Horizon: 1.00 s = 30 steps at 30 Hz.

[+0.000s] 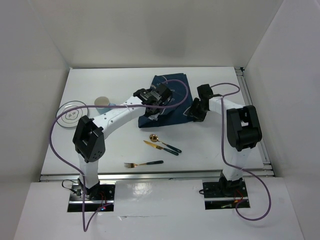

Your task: Set the dinner table for one person

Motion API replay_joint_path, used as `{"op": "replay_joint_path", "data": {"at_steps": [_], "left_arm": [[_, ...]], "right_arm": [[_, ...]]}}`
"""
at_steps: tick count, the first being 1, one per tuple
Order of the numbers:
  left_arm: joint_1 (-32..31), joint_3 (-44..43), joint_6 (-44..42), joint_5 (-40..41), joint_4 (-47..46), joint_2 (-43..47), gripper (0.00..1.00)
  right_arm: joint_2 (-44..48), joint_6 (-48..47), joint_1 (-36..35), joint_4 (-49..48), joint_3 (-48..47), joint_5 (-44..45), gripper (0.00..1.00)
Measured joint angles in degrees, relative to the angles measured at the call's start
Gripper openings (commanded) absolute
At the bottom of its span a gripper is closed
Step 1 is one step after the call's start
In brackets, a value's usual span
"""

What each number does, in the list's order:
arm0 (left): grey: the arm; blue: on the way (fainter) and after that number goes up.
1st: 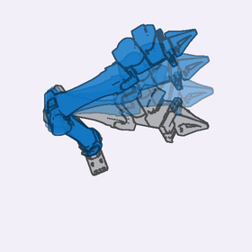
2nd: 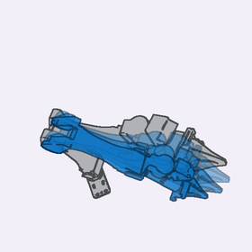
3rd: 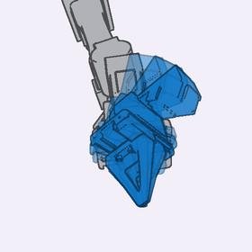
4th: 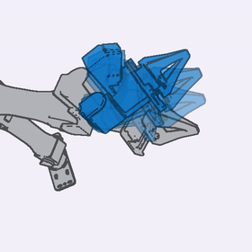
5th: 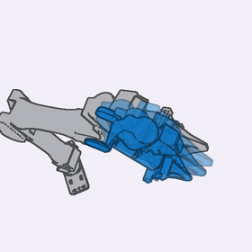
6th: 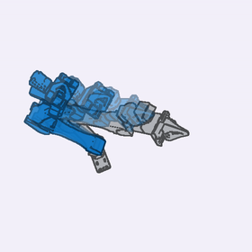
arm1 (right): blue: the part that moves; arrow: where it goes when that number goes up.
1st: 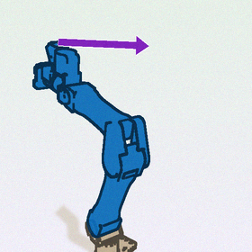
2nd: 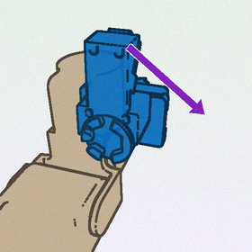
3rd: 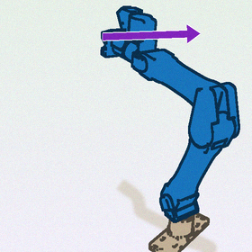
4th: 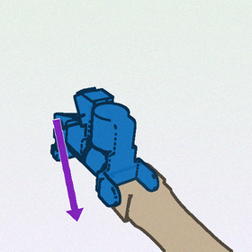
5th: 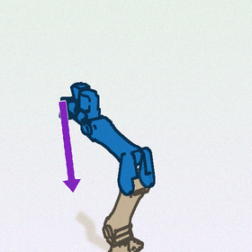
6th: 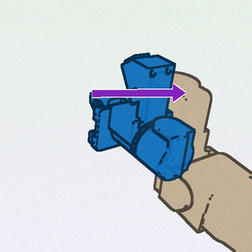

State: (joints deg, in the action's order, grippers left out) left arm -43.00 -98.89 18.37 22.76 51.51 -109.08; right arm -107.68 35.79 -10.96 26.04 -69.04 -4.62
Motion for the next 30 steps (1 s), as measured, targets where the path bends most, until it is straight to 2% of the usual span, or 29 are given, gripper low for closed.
{"op": "replay_joint_path", "data": {"at_steps": [5,6,8,17,24,26,28,30], "left_arm": [[0.9,0.0,0.0,-1.5,0.3,0.2,0.00],[1.1,0.0,0.0,-1.8,0.4,0.3,0.00],[1.7,0.0,0.0,-2.3,0.4,0.5,0.00],[7.8,-5.7,0.3,-8.7,0.9,0.9,0.00],[19.9,-18.9,4.6,-22.0,-0.9,1.3,0.00],[23.7,-17.7,6.4,-25.8,-3.8,3.5,0.00],[27.0,-12.7,8.0,-29.0,-6.7,7.1,0.00],[27.8,-9.7,8.8,-30.1,-6.6,9.6,0.00]], "right_arm": [[-0.7,3.8,0.7,-2.1,0.0,1.0,0.31],[-0.9,4.3,0.9,-2.4,0.0,1.2,0.16],[-1.4,5.2,1.2,-2.7,-0.2,1.4,0.00],[0.0,6.4,1.2,-1.9,-3.8,3.0,0.00],[5.5,5.3,1.9,-1.0,-12.4,4.9,0.00],[8.5,5.2,2.1,-1.4,-12.7,5.8,0.00],[12.7,5.2,2.2,-2.4,-10.9,5.9,0.00],[16.5,5.1,2.2,-2.9,-8.3,5.9,0.00]]}}
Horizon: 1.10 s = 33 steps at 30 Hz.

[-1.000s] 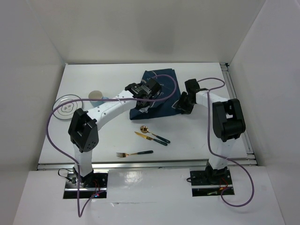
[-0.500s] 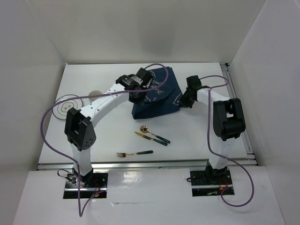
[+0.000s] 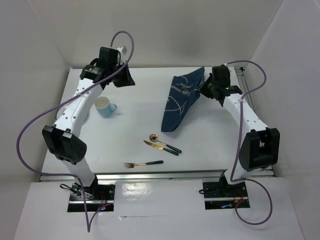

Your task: Set the dinner table for one person

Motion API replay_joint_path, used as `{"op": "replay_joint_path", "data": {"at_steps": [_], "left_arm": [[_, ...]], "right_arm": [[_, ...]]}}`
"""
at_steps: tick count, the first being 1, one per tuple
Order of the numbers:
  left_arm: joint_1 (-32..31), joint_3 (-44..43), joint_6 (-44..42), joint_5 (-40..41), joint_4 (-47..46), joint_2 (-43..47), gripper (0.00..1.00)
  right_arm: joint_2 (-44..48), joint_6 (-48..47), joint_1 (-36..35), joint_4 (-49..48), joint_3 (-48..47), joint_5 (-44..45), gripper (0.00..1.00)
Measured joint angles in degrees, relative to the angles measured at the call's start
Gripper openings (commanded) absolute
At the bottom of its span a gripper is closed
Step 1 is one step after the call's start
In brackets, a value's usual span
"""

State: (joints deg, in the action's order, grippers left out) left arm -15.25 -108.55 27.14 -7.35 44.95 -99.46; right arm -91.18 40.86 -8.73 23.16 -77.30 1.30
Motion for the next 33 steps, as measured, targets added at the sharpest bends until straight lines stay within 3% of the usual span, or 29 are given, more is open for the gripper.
{"op": "replay_joint_path", "data": {"at_steps": [4,6,8,11,13,18,23,33], "left_arm": [[-6.5,0.3,-0.5,-0.4,0.8,-1.9,0.00],[-11.5,0.4,-1.3,-0.4,1.4,-5.0,0.15],[-16.7,2.3,-2.3,0.0,1.4,-8.5,0.39],[-23.4,7.5,-4.6,1.6,1.3,-11.5,0.65],[-26.9,11.7,-6.0,2.9,1.2,-11.8,0.71],[-31.8,17.7,-10.7,9.2,-0.6,-11.6,0.77],[-36.9,21.2,-15.6,22.0,-3.8,-11.3,0.77],[-41.6,20.6,-22.7,37.3,-8.6,-15.3,0.74]], "right_arm": [[2.0,-0.2,0.0,0.0,3.7,0.6,0.00],[1.8,-0.3,0.1,0.1,6.5,1.1,0.00],[1.7,-0.3,0.4,0.6,9.9,1.4,0.00],[1.6,-0.3,1.2,0.9,14.1,1.5,0.00],[1.6,-0.3,1.7,0.9,16.2,1.5,0.00],[1.6,-0.6,3.4,0.7,18.4,0.7,0.00],[1.6,-1.3,4.8,0.3,19.3,-0.7,0.00],[1.6,-1.8,5.8,0.2,19.7,-2.3,0.00]]}}
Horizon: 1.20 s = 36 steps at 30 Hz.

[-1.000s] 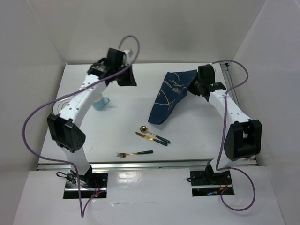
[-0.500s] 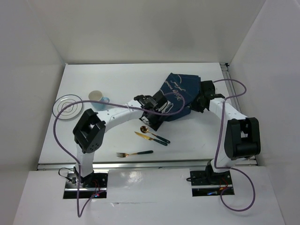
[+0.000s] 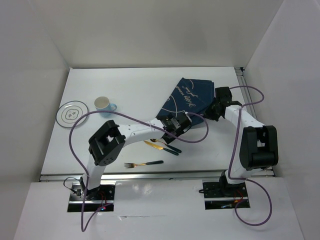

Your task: Set the dinner table for one person

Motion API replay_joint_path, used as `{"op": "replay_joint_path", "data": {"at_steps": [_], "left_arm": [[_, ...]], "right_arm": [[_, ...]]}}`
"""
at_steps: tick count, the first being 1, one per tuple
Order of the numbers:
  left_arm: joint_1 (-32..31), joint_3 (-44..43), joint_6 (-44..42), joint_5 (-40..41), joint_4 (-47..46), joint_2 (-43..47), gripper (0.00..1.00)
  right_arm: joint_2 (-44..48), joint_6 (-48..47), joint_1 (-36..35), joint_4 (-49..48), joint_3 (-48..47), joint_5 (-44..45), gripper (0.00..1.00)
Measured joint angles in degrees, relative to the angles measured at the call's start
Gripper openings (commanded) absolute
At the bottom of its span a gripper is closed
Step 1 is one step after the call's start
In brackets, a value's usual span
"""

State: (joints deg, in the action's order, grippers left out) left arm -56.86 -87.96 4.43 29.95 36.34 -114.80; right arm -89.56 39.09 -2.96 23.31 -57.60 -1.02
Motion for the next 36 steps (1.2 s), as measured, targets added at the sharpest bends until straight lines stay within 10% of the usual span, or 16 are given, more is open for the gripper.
{"op": "replay_joint_path", "data": {"at_steps": [11,15,26,36], "left_arm": [[-0.1,-3.1,-1.3,6.1,0.5,-7.0,0.63],[-0.1,-6.2,-0.6,8.0,1.6,-7.1,0.00],[7.8,-21.9,4.6,-2.6,11.4,-6.3,0.00],[43.8,-17.5,23.5,-40.5,5.3,11.8,0.00]], "right_arm": [[0.0,0.0,0.7,0.0,0.0,-0.9,0.00],[0.0,-0.1,1.0,-0.1,0.0,-1.1,0.00],[0.0,-1.3,1.5,0.3,-0.3,-1.1,0.00],[3.9,-1.9,1.7,0.4,-2.9,-2.6,0.00]]}}
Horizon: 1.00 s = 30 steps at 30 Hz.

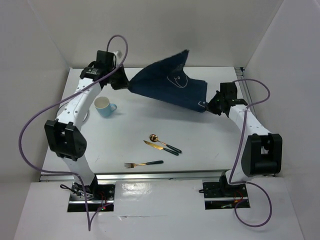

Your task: Set the dinner table for one person

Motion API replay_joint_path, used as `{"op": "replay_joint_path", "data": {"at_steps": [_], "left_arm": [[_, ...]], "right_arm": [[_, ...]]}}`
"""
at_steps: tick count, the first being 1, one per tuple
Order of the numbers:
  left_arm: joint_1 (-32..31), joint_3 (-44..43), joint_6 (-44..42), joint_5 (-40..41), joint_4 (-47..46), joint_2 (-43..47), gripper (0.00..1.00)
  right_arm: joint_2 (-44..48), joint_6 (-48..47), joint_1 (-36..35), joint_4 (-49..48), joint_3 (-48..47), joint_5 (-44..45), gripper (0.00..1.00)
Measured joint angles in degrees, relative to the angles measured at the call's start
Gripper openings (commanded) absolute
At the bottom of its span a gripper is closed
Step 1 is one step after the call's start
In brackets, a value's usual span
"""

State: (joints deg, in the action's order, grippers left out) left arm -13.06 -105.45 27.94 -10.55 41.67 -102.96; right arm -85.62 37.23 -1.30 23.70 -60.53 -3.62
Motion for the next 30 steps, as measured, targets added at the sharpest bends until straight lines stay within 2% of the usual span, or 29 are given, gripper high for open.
{"op": "replay_joint_path", "data": {"at_steps": [4,9,13,16,20,23,26,30], "left_arm": [[1.1,9.1,4.4,-7.5,-1.1,3.2,0.00],[-0.3,10.6,7.3,-12.3,-1.0,2.6,0.00],[0.8,5.2,9.0,-15.4,-1.0,1.2,0.00],[1.7,-2.7,10.1,-16.9,-0.6,-2.4,0.00],[3.7,-15.3,11.8,-20.7,-0.2,-8.6,0.00],[6.3,-21.2,13.7,-24.1,-0.7,-10.1,0.00],[9.7,-21.3,15.7,-27.6,-3.0,-7.7,0.00],[14.2,-14.0,17.9,-31.5,-6.5,0.4,0.00]], "right_arm": [[4.1,-0.3,0.6,0.5,0.3,1.5,0.00],[4.9,-1.1,1.2,1.7,-0.2,2.9,0.00],[4.3,-1.9,1.2,3.3,-3.6,2.9,0.00],[0.9,-2.7,1.3,3.9,-10.2,2.6,0.00],[-8.0,-3.7,1.5,6.5,-27.1,1.2,0.00],[-12.3,-4.3,1.6,6.7,-40.5,-0.5,0.00],[-10.4,-5.0,1.6,6.5,-46.7,-1.9,0.00],[-1.7,-5.5,1.5,6.4,-45.0,-4.0,0.00]]}}
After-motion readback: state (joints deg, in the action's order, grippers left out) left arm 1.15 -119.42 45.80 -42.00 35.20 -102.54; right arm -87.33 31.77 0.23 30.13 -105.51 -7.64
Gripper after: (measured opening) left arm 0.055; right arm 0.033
